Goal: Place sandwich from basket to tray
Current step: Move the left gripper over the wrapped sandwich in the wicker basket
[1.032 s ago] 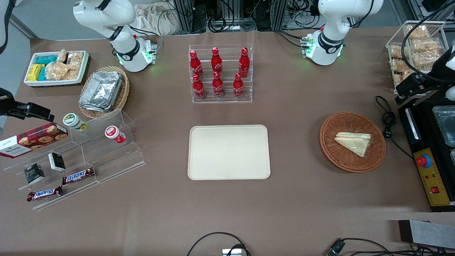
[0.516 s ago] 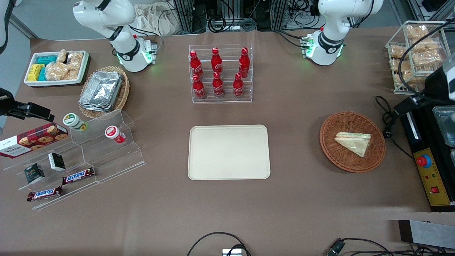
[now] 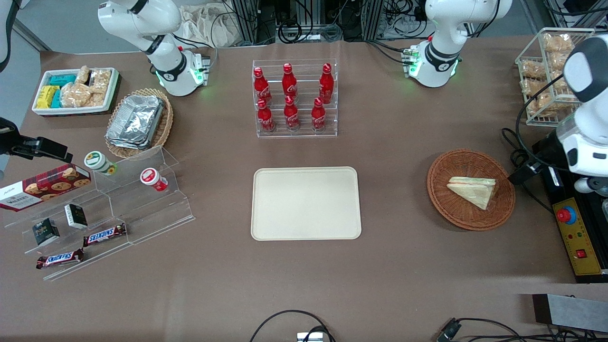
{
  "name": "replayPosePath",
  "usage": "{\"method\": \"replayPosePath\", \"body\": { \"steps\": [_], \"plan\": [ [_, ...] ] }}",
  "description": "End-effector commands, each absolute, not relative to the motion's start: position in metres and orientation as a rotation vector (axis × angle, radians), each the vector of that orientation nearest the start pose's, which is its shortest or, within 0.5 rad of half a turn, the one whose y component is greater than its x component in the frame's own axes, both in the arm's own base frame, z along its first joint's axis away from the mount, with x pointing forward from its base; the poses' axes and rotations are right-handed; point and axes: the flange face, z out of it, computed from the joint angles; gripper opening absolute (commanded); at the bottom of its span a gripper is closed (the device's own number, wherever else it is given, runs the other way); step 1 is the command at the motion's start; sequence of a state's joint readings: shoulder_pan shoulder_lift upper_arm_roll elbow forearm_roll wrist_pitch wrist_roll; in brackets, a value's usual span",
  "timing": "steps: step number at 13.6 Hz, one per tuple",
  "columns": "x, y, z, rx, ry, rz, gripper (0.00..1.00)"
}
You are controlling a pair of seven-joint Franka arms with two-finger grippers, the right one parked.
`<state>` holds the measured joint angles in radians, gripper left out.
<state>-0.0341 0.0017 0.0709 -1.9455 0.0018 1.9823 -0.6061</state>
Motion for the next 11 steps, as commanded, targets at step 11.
{"method": "replayPosePath", "body": {
  "steps": [11],
  "plan": [
    [0.521,0.05,0.344,-2.891,-1.32,-0.161,1.0]
  ]
}}
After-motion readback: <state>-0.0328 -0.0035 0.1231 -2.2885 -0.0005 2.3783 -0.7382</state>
